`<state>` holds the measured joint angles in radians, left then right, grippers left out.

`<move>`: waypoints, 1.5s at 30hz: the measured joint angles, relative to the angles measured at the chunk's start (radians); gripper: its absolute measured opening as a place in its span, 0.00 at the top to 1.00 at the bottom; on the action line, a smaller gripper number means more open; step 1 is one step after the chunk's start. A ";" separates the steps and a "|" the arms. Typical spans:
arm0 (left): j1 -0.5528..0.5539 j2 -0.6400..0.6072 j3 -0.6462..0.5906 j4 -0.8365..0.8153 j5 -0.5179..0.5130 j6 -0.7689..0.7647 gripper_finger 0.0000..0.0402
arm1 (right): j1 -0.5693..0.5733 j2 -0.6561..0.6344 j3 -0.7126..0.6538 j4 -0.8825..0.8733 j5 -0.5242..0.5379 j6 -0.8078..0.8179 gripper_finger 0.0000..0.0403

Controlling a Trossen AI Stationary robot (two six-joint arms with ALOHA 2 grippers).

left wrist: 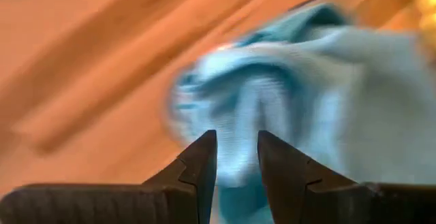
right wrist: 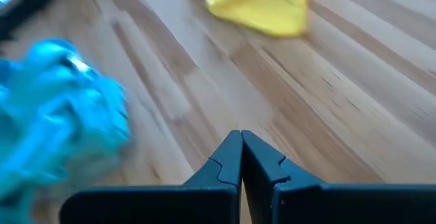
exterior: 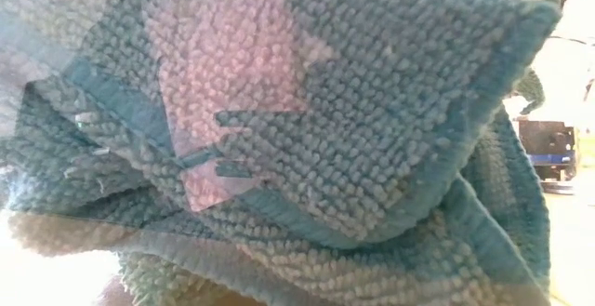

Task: Sort microfiber towel by color & place in baskets
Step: Put the yellow towel into the right transparent bin

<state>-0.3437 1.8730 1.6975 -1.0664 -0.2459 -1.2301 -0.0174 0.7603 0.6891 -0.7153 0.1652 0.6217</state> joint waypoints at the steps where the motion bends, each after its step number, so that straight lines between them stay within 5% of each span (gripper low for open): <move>1: 0.006 -0.001 -0.001 -0.036 0.000 0.036 0.77 | 0.000 0.010 0.000 0.033 -0.005 0.000 1.00; 11: 0.062 -0.040 -0.018 -0.134 -0.056 0.443 0.77 | 0.000 0.270 0.004 0.449 -0.064 -0.043 0.92; 19: 0.133 -0.301 -0.327 0.001 -0.048 0.626 0.77 | -0.023 0.565 0.227 0.489 -0.036 -0.091 0.78; 31: 0.282 -0.796 -0.839 0.245 0.089 0.731 0.77 | -0.142 1.096 0.849 0.093 -0.009 -0.156 0.50; 37: 0.351 -0.929 -0.966 0.260 0.168 0.776 0.77 | -0.201 1.339 1.133 -0.072 -0.007 -0.143 0.35; 45: 0.406 -0.983 -1.040 0.275 0.198 0.826 0.77 | -0.265 1.591 1.391 -0.225 -0.007 0.088 0.27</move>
<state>0.0628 0.8900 0.6571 -0.7909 -0.0479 -0.4044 -0.2826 2.3510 2.0804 -0.9399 0.1580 0.7097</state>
